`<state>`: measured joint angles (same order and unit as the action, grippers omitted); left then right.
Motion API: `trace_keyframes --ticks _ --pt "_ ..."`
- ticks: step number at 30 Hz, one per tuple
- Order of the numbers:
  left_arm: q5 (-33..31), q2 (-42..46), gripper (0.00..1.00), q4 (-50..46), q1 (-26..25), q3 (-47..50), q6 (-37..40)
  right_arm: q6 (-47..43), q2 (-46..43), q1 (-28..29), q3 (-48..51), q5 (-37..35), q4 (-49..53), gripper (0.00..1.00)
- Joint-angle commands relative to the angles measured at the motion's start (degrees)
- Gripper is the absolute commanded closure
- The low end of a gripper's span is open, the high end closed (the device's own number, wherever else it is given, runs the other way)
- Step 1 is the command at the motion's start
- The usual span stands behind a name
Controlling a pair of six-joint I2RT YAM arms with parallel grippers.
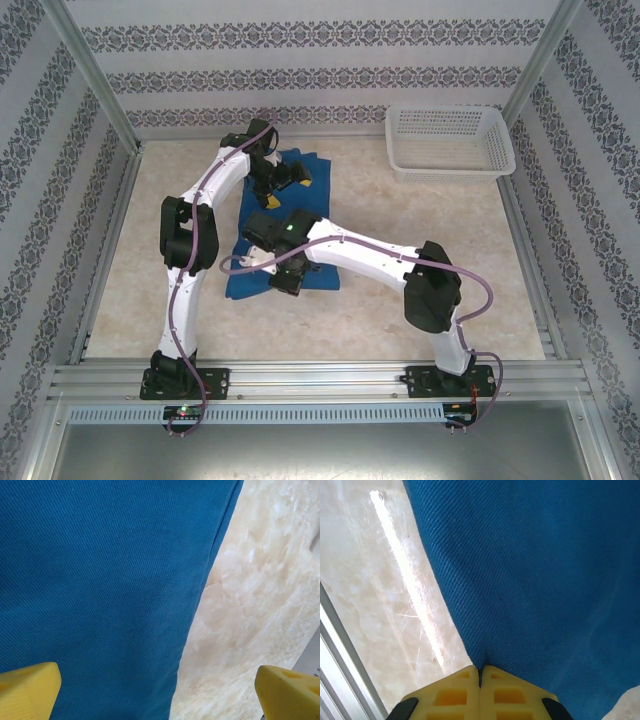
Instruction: Roll up the long pants
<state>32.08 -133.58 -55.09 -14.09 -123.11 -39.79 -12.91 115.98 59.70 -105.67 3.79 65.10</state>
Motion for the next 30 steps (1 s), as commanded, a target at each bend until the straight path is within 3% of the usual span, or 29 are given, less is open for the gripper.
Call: trace_keyframes --ticks 1,10,25,26,27,29,30 --pt "1.24 -1.08 0.00 0.58 0.35 -0.11 -0.46 -1.91 3.43 -0.81 -4.93 4.44 4.39 1.00" --pt "1.67 -1.85 0.00 0.25 0.31 -0.12 0.11 -2.99 10.45 -6.48 -13.92 9.57 7.40 1.00" --pt "3.83 -3.08 0.00 2.20 0.24 0.76 -1.59 -3.77 12.77 -12.89 -18.67 13.25 7.39 1.00" --pt "4.02 -2.96 0.04 2.14 0.22 0.85 -1.41 -3.54 13.22 -13.27 -19.31 13.71 7.28 1.00" --pt "4.13 -2.92 0.14 2.01 0.23 0.98 -1.20 -3.66 13.58 -13.33 -19.88 14.02 7.23 1.00" --pt "3.98 -2.92 0.42 1.67 0.28 1.28 -0.67 -3.88 14.68 -13.60 -20.99 14.05 6.98 1.00" --pt "3.70 -2.90 0.68 1.57 0.23 1.66 -0.53 -3.96 15.33 -13.71 -21.58 14.05 6.97 1.00"
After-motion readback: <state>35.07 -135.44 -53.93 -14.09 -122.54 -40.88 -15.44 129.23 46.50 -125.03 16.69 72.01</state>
